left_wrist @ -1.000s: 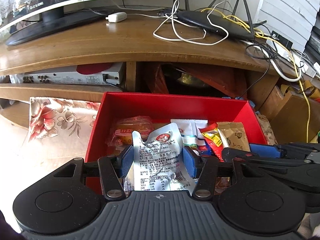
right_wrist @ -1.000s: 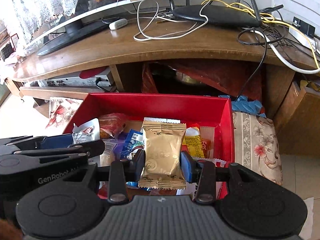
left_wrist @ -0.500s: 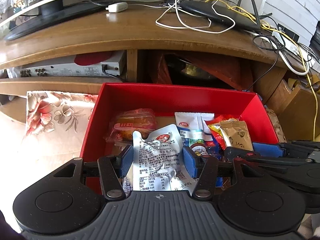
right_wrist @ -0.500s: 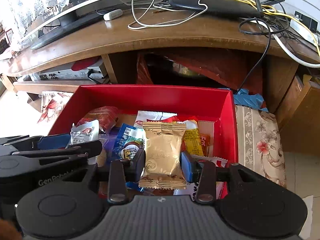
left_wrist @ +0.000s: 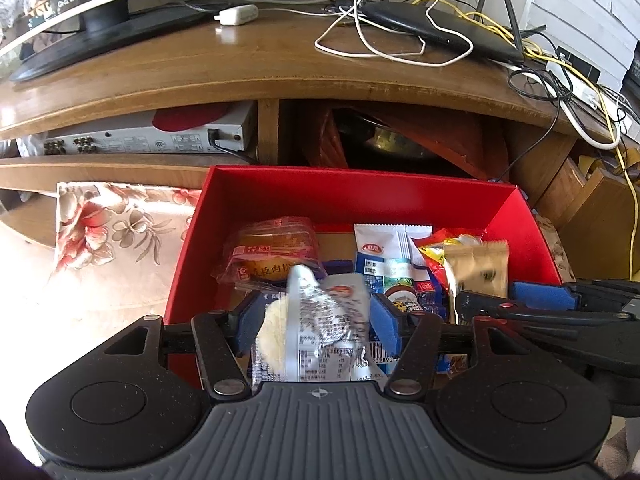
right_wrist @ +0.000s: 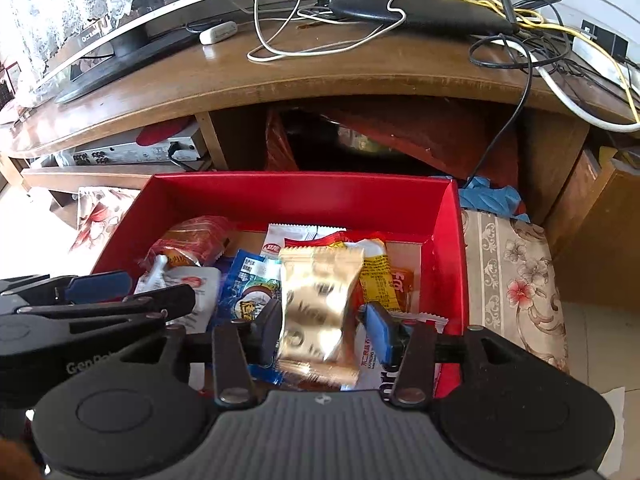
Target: Organize snacks
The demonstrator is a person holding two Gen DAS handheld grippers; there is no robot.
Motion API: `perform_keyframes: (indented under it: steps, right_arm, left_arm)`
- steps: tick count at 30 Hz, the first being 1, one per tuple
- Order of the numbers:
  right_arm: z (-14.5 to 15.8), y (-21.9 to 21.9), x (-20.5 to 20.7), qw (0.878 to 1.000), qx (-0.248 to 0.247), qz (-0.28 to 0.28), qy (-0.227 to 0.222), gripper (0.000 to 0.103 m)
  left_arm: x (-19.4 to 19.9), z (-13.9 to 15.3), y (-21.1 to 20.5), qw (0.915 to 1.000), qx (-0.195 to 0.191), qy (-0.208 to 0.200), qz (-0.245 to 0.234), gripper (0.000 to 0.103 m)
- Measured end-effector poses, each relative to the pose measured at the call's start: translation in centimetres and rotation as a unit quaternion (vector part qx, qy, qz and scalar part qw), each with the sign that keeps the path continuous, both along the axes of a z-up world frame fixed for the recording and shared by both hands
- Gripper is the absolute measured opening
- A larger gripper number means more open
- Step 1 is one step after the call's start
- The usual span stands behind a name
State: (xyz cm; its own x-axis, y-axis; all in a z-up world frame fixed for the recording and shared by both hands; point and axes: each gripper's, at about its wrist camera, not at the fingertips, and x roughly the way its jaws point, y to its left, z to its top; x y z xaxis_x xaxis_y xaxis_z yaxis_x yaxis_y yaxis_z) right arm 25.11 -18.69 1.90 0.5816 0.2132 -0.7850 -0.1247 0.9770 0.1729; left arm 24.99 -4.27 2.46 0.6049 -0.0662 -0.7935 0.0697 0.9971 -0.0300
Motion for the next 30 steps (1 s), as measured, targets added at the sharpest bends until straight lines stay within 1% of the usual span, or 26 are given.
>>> perform_keyframes:
  steps: [6,11,14,17,24,30]
  right_arm:
    - [0.7,-0.3,-0.6,1.0,0.005,-0.005,-0.009,0.047]
    - [1.3,-0.7,-1.6,1.0,0.01,-0.01,-0.011,0.051]
    - [1.5,-0.8,-2.3,1.0,0.011,-0.011,-0.012,0.052]
    - [1.8,-0.9,-3.1,1.0,0.013,-0.009,-0.014,0.053]
    - [2.8,-0.9,-5.3,0.999,0.022,-0.005,-0.024,0.056]
    - [3.3,-1.0,-7.5,0.999,0.033,-0.006,-0.031,0.057]
  left_arm:
    - [-0.4,0.6,0.2,1.0,-0.003,-0.008,0.005,0.072]
    - [-1.1,1.2,0.3,0.9998,-0.001,-0.016,0.008,0.08]
    - [-1.6,1.5,0.4,0.9998,0.002,-0.017,0.011,0.084]
    - [-2.2,1.8,0.4,0.9997,0.004,-0.02,0.016,0.086]
    - [-4.3,2.6,0.8,0.9992,0.011,-0.032,0.02,0.09]
    - [-6.3,3.1,1.3,0.9987,0.009,-0.041,0.027,0.098]
